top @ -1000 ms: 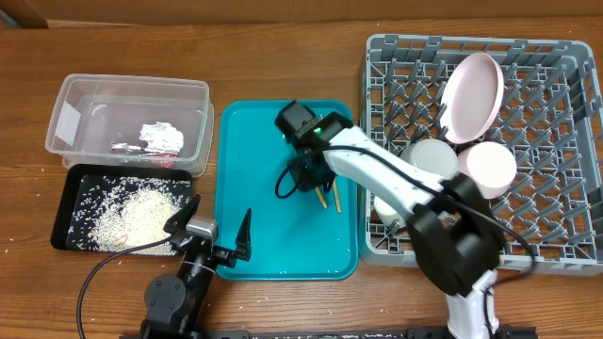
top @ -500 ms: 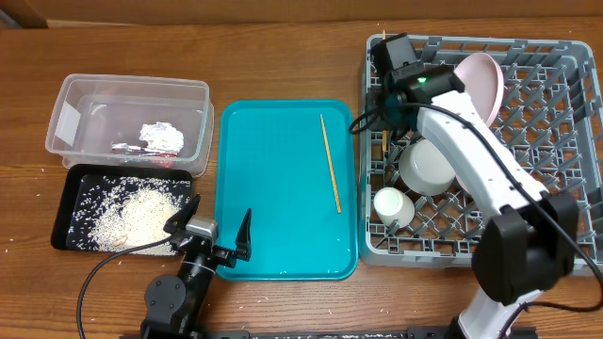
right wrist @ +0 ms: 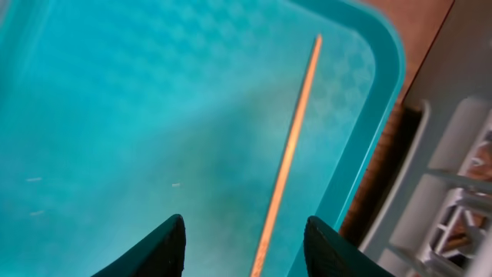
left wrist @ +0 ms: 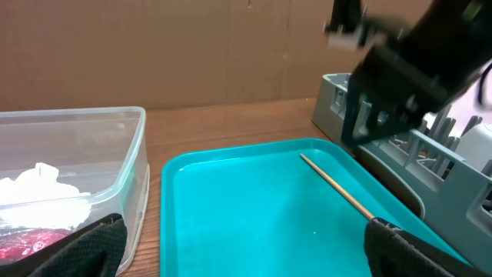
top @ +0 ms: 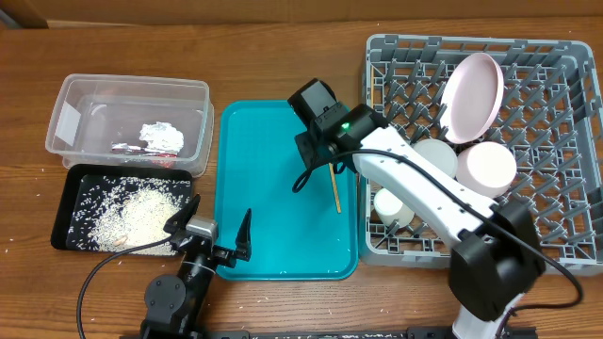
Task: Sort waste into correct bins and load items into the dishwasher
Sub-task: 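Grasp the second chopstick on the teal tray with the right gripper, then carry the second chopstick into the dish rack and release it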
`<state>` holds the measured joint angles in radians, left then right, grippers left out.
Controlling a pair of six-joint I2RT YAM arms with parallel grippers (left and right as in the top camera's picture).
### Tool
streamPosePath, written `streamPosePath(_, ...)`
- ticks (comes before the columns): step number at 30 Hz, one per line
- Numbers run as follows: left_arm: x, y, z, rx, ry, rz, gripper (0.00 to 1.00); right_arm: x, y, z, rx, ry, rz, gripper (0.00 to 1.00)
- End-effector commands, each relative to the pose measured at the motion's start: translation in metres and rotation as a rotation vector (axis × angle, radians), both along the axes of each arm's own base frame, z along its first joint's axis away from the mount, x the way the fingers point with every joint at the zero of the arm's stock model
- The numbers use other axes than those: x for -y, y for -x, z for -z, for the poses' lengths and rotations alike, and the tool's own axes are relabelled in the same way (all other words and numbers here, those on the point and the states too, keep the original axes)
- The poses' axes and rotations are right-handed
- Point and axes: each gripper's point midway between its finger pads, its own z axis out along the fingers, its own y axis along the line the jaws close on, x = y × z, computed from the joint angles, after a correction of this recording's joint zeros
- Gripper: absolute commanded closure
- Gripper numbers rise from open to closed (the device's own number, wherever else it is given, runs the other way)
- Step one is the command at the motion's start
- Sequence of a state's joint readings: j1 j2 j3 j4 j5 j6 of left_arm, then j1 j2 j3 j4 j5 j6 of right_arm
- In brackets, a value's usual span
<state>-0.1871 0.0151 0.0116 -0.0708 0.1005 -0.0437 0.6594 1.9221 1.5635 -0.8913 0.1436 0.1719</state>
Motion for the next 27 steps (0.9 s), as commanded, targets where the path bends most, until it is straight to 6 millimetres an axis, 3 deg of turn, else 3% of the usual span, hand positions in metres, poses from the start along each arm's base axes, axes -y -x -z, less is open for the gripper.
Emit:
streamPosePath(1,-0.004,-0.001,0.001,0.010,-0.021,-0.015,0.00,0.022,0.001,0.061,-0.098,0.108,0.048,0.49)
streamPosePath(5,-0.004,-0.001,0.001,0.010,-0.021,-0.015,0.00,0.033,0.004,0.094,-0.159,0.165,0.063,0.54)
streamPosePath(8,-0.004,-0.001,0.001,0.010,-0.021,-0.015,0.00,0.034,0.006,0.095,-0.172,0.166,0.075,0.66)
streamPosePath(11,-0.004,-0.001,0.001,0.010,-0.021,-0.015,0.00,0.035,0.015,0.095,-0.213,0.157,0.107,0.96)
streamPosePath(12,-0.004,-0.001,0.001,0.010,-0.021,-0.015,0.00,0.033,0.016,0.092,-0.222,0.145,0.103,0.96)
streamPosePath(16,-0.004,-0.001,0.001,0.010,-0.021,-0.015,0.00,0.021,0.006,0.038,-0.150,0.058,0.096,0.96)
streamPosePath(18,-0.004,-0.001,0.001,0.010,-0.021,-0.015,0.00,0.019,-0.002,-0.004,-0.066,-0.008,0.102,0.96)
streamPosePath(20,-0.004,-0.001,0.001,0.010,-0.021,-0.015,0.00,0.033,-0.016,-0.053,0.049,-0.078,0.141,0.96)
streamPosePath(22,-0.004,-0.001,0.001,0.010,-0.021,-0.015,0.00,0.055,-0.026,-0.078,0.115,-0.090,0.195,0.96)
streamPosePath(24,-0.004,-0.001,0.001,0.010,-0.021,-0.015,0.00,0.091,-0.040,-0.088,0.150,-0.071,0.272,0.96)
streamPosePath(25,-0.004,-0.001,0.001,0.010,-0.021,-0.015,0.00,0.110,-0.048,-0.083,0.144,-0.054,0.302,0.96)
streamPosePath(27,-0.004,-0.001,0.001,0.010,-0.021,-0.015,0.00,0.128,-0.057,-0.070,0.121,-0.050,0.341,0.96)
